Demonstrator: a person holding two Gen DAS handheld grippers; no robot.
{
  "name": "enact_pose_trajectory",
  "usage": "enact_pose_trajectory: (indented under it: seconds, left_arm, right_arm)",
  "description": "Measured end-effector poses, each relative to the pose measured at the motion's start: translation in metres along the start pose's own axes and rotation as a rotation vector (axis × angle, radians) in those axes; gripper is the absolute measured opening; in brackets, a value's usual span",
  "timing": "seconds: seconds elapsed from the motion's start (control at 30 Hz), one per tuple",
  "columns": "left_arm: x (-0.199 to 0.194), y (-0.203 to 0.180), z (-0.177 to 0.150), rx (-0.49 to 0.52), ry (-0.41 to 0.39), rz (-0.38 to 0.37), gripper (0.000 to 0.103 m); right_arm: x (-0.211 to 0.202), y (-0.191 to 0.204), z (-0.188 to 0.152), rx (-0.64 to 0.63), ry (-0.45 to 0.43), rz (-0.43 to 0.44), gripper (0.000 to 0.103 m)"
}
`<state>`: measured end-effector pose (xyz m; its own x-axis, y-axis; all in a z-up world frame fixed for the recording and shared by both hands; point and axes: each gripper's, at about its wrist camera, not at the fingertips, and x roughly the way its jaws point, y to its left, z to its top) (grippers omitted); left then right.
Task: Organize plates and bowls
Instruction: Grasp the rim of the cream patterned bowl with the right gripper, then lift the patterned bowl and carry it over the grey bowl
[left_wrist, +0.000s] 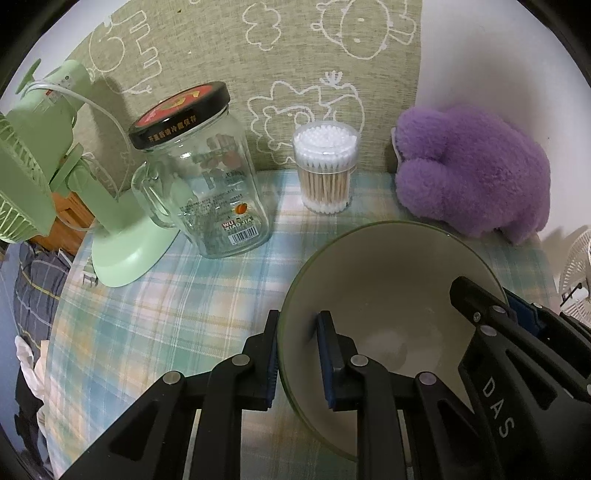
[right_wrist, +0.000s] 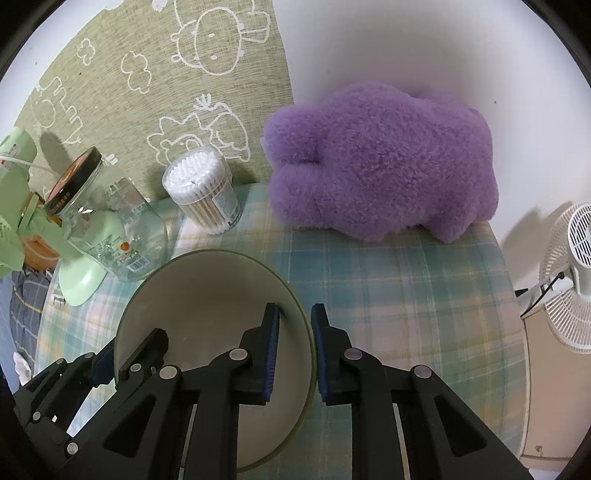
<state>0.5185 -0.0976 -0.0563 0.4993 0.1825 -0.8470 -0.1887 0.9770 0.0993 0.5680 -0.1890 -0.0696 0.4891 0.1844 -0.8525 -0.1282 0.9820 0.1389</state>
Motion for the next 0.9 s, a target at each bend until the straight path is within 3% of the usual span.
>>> enact_pose_trajectory:
  seconds: [0.4, 0.9]
  left_arm:
    - [-0.046, 0.005, -0.009, -0.010, -0.027, -0.008, 0.018]
    - [-0.134, 0.032, -0.036, -0.015, -0.114, -0.024, 0.018]
  right_arm:
    - [-0.049, 0.002, -0.008, 0.003, -0.032, 0.001, 0.020]
    - [-0.145, 0.025, -0.038, -0.016, -0.109, -0.001, 0.019]
